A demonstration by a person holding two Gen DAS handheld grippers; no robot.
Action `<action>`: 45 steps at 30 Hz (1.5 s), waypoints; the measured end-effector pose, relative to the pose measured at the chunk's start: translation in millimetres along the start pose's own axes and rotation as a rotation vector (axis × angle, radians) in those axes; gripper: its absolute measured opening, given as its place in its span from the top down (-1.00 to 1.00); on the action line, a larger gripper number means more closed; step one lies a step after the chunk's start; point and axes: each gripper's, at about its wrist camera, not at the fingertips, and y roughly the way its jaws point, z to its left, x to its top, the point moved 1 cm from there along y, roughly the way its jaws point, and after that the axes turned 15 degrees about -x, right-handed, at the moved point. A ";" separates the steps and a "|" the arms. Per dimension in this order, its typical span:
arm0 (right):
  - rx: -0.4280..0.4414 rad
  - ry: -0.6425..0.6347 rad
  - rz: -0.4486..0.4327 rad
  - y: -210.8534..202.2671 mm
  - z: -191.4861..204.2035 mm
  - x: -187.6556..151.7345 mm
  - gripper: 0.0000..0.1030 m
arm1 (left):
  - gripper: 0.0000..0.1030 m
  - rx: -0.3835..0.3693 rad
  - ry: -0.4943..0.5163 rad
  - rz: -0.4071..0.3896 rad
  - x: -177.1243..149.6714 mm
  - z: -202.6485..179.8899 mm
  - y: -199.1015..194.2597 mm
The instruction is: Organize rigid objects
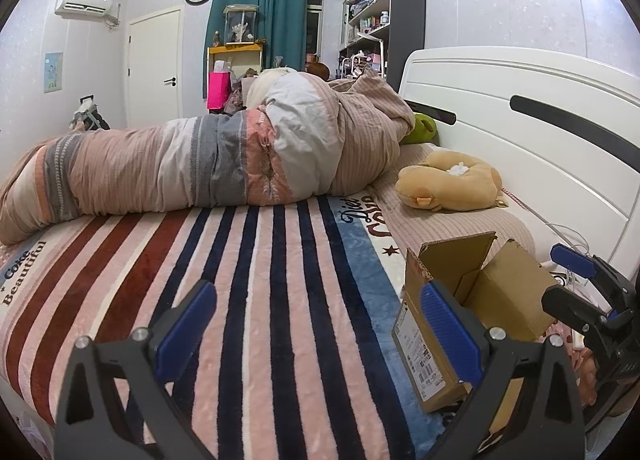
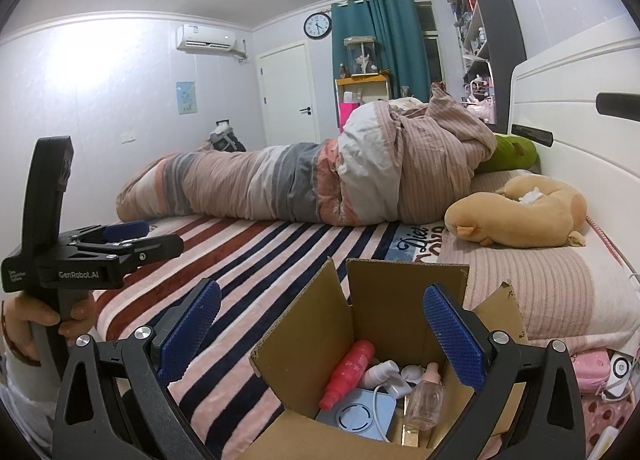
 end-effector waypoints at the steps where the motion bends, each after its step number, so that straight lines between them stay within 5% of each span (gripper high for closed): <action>1: 0.000 0.000 0.000 -0.1 0.6 0.3 -0.98 | -0.96 0.000 0.000 0.000 -0.1 0.3 -0.3; 45: -0.016 0.020 -0.003 -5.8 14.0 0.7 -0.98 | -0.96 0.018 0.008 -0.003 -0.3 0.2 -5.5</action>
